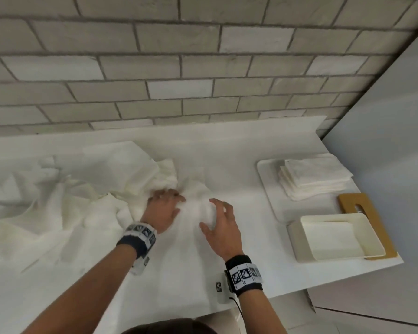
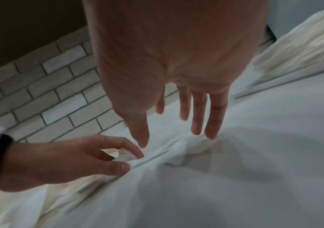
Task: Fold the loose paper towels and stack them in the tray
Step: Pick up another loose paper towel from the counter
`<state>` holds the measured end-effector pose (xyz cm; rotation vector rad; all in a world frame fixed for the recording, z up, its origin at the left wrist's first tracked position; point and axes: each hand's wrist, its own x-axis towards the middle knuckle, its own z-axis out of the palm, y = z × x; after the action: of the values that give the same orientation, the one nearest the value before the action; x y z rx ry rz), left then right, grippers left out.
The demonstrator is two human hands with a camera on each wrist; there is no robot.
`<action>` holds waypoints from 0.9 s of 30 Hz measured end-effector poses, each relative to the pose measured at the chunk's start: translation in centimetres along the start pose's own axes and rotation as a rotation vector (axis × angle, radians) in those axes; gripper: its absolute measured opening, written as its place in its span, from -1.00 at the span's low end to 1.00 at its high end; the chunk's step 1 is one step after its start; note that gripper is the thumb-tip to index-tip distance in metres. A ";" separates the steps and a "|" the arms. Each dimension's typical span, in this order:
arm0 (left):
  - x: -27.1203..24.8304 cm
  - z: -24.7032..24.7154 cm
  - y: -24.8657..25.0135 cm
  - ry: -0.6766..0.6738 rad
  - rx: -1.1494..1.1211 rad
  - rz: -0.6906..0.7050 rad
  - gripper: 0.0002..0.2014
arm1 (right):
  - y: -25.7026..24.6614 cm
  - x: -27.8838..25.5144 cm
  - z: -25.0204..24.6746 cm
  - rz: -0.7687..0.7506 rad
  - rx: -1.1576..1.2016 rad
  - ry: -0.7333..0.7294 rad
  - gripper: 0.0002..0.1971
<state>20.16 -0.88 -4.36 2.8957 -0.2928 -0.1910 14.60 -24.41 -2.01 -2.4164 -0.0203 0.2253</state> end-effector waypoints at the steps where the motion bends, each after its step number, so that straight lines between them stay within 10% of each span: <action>1: -1.2 0.1 0.5 0.012 -0.036 0.007 -0.66 | -0.3 0.2 0.4 0.001 -0.032 -0.009 -0.18; 7: -4.2 -0.7 1.2 0.130 -0.239 0.186 -0.68 | -0.7 1.8 2.0 0.116 0.044 0.065 -0.31; 11: -2.5 -3.8 1.2 0.188 -0.309 0.210 -0.67 | 1.7 2.5 2.7 0.186 0.074 0.075 -0.82; 17: 1.0 -9.4 4.1 0.079 -0.545 0.261 -0.85 | -0.6 1.1 -0.9 0.105 0.464 0.326 -0.66; 22: 3.2 -13.7 8.5 -0.074 -0.602 0.392 -0.91 | -5.0 0.8 -5.6 -0.090 0.542 0.138 -0.07; 27: 4.3 -15.7 9.1 -0.076 -0.785 0.309 -0.86 | -3.1 0.0 -8.9 0.012 0.661 0.037 -0.34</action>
<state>25.02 -7.17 12.50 2.0438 -0.5313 -0.2847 16.20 -27.87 6.65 -1.7614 0.0748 0.1601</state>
